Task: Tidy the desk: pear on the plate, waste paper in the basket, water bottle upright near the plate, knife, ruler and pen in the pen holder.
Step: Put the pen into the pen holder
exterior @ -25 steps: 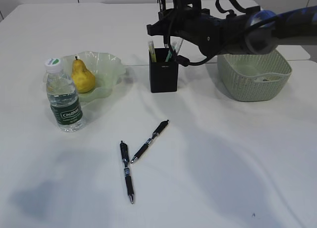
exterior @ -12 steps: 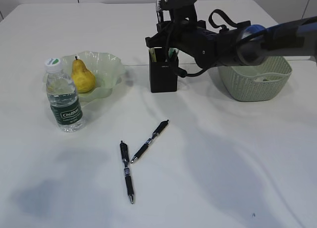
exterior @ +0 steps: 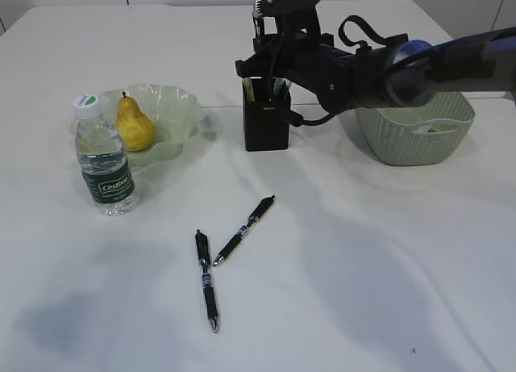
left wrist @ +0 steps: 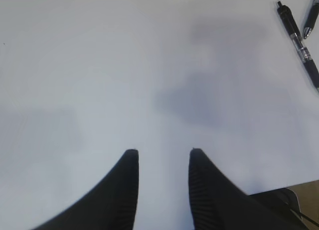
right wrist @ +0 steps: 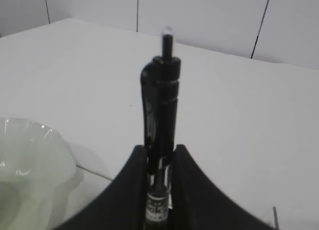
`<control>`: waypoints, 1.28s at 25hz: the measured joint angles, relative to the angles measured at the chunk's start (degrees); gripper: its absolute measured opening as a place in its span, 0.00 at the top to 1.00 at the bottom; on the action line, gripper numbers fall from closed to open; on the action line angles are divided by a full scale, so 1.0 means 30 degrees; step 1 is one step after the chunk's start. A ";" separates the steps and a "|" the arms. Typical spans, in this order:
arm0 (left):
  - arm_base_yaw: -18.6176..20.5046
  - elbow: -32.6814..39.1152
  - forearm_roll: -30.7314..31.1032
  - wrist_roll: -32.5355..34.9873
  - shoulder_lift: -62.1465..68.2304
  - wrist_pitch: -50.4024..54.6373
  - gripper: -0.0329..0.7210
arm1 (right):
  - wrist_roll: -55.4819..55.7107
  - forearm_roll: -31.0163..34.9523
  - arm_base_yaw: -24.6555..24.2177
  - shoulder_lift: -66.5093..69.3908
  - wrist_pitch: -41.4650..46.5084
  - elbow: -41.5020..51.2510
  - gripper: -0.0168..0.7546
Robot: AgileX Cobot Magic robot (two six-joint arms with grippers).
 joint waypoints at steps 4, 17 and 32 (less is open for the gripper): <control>0.0000 0.0000 0.0000 0.0000 0.0000 -0.0030 0.64 | 0.0368 -0.0055 0.0000 0.0000 0.0000 0.0000 0.82; 0.0000 0.0000 -0.0071 0.0000 0.0000 -0.0030 0.64 | 0.0513 -0.0087 0.0000 0.0386 0.0000 -0.0014 0.82; 0.0000 0.0000 -0.0142 0.0000 0.0000 -0.0030 0.64 | 0.1704 -0.0127 0.0000 0.0640 0.0511 -0.0014 0.77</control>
